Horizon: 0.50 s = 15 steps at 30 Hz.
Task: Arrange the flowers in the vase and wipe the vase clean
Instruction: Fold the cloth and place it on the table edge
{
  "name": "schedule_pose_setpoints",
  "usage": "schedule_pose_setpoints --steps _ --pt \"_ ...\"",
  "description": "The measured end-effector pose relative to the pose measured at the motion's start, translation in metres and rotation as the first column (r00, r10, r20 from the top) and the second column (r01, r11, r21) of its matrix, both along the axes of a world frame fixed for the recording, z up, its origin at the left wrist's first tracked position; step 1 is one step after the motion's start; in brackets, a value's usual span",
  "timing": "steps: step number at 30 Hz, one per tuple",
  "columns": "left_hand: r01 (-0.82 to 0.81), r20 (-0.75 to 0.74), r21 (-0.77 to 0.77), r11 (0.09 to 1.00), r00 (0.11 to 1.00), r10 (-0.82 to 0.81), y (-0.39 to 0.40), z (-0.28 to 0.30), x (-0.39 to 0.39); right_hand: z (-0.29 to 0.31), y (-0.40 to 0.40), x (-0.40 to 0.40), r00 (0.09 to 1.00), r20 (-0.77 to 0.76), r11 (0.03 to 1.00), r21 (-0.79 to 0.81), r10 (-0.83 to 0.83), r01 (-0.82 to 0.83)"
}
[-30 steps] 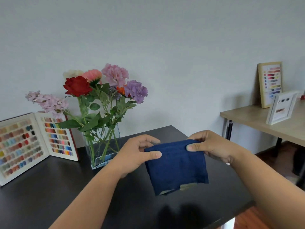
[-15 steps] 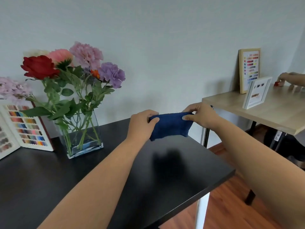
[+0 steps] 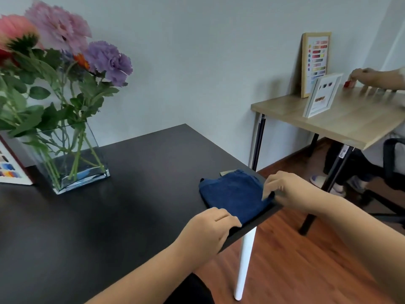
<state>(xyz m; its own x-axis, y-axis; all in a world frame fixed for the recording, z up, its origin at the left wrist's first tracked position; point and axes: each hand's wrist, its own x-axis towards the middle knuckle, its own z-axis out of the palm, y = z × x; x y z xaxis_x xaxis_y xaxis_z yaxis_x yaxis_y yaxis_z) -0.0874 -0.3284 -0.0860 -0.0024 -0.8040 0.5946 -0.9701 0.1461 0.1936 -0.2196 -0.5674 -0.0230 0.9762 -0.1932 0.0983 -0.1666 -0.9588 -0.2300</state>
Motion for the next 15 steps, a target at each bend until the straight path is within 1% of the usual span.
schedule_pose_setpoints --steps 2,3,4,5,6,7,8,9,10,12,13,14,15 --pt "-0.019 -0.042 0.046 0.999 0.999 0.021 0.000 -0.001 -0.008 0.002 0.002 -0.001 0.996 -0.086 0.996 -0.084 -0.023 0.015" --pt "-0.044 -0.117 0.070 0.997 0.992 0.052 0.000 0.002 -0.011 0.005 0.004 -0.001 0.993 -0.110 0.994 -0.106 -0.043 0.031" --pt "-0.071 -0.233 0.094 0.993 0.968 0.091 0.001 0.009 -0.014 0.008 0.007 0.001 0.993 -0.099 0.993 -0.109 -0.056 0.045" --pt "-0.092 -0.360 0.116 0.989 0.924 0.128 0.000 0.016 -0.015 0.012 0.013 0.003 0.997 -0.043 0.995 -0.080 -0.057 0.054" --pt "-0.121 -0.447 0.126 0.985 0.879 0.165 -0.002 0.022 -0.015 0.014 0.019 0.007 0.997 0.041 0.998 -0.031 -0.060 0.061" --pt "-0.166 -0.477 0.139 0.976 0.853 0.213 -0.007 0.026 -0.013 0.015 0.026 0.013 0.990 0.121 0.997 0.018 -0.070 0.069" --pt "-0.211 -0.465 0.175 0.962 0.843 0.270 -0.013 0.029 -0.012 0.014 0.033 0.021 0.984 0.156 0.995 0.054 -0.090 0.082" --pt "-0.258 -0.422 0.238 0.936 0.841 0.339 -0.021 0.029 -0.010 0.010 0.038 0.029 0.984 0.143 0.992 0.077 -0.110 0.100" --pt "-0.308 -0.349 0.341 0.888 0.836 0.424 -0.027 0.028 -0.010 0.003 0.043 0.039 0.988 0.083 0.989 0.084 -0.129 0.122" --pt "-0.391 -0.165 0.553 0.735 0.814 0.557 -0.034 0.024 -0.012 -0.016 0.050 0.053 0.979 -0.106 0.981 0.067 -0.172 0.179" --pt "-0.416 -0.093 0.607 0.677 0.809 0.580 -0.035 0.020 -0.013 -0.025 0.051 0.056 0.964 -0.182 0.978 0.041 -0.193 0.204" --pt "-0.427 -0.049 0.634 0.644 0.810 0.585 -0.035 0.019 -0.013 -0.033 0.051 0.057 0.952 -0.222 0.976 0.011 -0.211 0.218" --pt "-0.432 -0.028 0.641 0.634 0.812 0.582 -0.035 0.017 -0.012 -0.038 0.049 0.058 0.947 -0.231 0.974 -0.008 -0.221 0.226"
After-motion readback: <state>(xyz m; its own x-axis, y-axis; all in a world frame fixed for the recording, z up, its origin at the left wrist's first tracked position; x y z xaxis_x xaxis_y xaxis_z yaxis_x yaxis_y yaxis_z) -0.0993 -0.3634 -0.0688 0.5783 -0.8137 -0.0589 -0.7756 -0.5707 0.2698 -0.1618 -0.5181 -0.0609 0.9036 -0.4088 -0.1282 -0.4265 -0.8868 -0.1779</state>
